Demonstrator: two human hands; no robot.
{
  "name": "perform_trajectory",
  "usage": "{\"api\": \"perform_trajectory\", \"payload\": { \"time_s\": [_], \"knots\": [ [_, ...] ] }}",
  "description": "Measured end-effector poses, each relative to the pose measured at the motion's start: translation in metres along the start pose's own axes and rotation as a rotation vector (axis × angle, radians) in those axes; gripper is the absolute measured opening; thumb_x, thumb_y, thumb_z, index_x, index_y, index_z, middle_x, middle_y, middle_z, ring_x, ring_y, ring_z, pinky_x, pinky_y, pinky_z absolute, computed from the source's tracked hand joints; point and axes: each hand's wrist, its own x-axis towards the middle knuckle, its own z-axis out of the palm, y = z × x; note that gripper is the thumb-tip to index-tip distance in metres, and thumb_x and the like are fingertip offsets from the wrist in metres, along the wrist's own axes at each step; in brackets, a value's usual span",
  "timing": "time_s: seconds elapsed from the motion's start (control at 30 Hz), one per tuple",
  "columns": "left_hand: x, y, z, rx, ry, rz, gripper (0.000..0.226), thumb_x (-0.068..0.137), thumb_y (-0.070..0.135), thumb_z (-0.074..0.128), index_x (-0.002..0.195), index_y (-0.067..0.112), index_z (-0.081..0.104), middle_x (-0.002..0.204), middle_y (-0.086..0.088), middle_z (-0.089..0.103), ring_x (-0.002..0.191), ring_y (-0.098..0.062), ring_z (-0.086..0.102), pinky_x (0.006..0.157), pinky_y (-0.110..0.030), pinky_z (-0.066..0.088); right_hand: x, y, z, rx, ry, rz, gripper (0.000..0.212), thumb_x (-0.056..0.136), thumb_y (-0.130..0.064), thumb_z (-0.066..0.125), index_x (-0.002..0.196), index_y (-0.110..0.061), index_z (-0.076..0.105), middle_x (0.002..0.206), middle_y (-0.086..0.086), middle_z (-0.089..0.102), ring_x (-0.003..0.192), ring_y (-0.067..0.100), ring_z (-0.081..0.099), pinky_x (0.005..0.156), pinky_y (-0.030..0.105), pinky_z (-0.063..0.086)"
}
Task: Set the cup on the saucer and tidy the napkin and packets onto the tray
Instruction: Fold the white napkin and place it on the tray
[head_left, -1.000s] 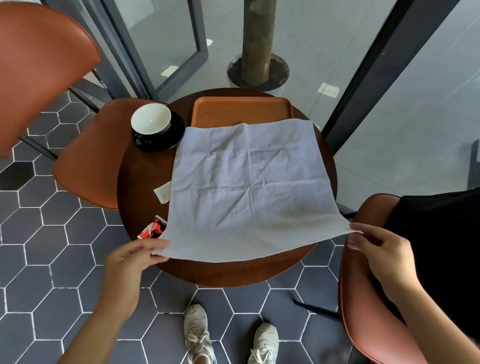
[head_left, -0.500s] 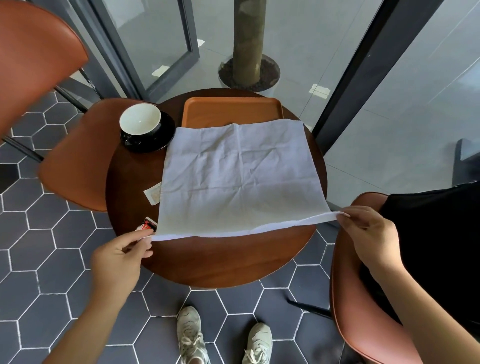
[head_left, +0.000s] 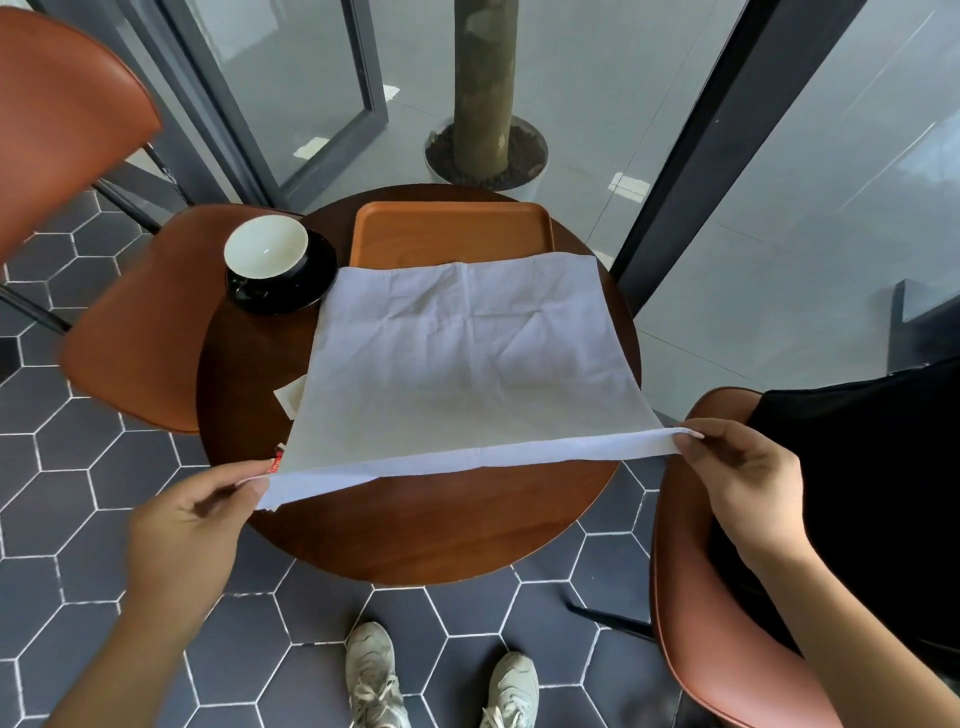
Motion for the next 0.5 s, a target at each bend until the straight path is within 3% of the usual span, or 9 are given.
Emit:
{"api": "perform_trajectory", "payload": {
  "time_s": [0.13, 0.3, 0.43, 0.5],
  "knots": [
    [-0.002, -0.002, -0.002, 0.012, -0.013, 0.011, 0.038, 0.088, 0.012, 0.072, 0.087, 0.050, 0.074, 0.089, 0.023, 0.074, 0.084, 0.006, 0.067, 0.070, 0.001, 0.045, 0.000, 0.000, -0.009, 0.009, 0.001, -0.016, 0.023, 0.083, -0.015, 0.074, 0.089, -0.038, 0.075, 0.082, -0.016, 0.075, 0.074, -0.002, 0.068, 0.068, 0.005, 0.048],
    [-0.003, -0.001, 0.000, 0.012, -0.022, -0.003, 0.041, 0.088, 0.012, 0.071, 0.085, 0.053, 0.073, 0.086, 0.024, 0.073, 0.079, 0.004, 0.066, 0.067, 0.000, 0.044, 0.004, -0.001, -0.014, 0.005, -0.041, -0.020, 0.026, 0.084, -0.011, 0.073, 0.088, -0.037, 0.075, 0.082, -0.014, 0.075, 0.073, 0.000, 0.068, 0.068, 0.007, 0.050],
    [0.006, -0.003, 0.005, -0.009, 0.004, -0.012, 0.031, 0.089, 0.010, 0.070, 0.088, 0.041, 0.075, 0.088, 0.011, 0.075, 0.084, -0.023, 0.072, 0.064, -0.005, 0.050, 0.013, -0.007, -0.011, -0.008, -0.056, -0.037, 0.031, 0.085, -0.010, 0.073, 0.087, -0.041, 0.074, 0.080, -0.016, 0.074, 0.071, -0.002, 0.066, 0.066, 0.006, 0.048],
    [0.011, 0.001, 0.008, -0.022, 0.022, -0.012, 0.028, 0.089, 0.009, 0.070, 0.093, 0.036, 0.074, 0.093, 0.006, 0.075, 0.086, -0.028, 0.072, 0.066, -0.007, 0.052, 0.018, -0.011, -0.008, -0.020, -0.055, -0.045, 0.034, 0.086, -0.010, 0.073, 0.086, -0.044, 0.073, 0.081, -0.018, 0.073, 0.073, -0.003, 0.066, 0.066, 0.006, 0.047]
  ]
}}
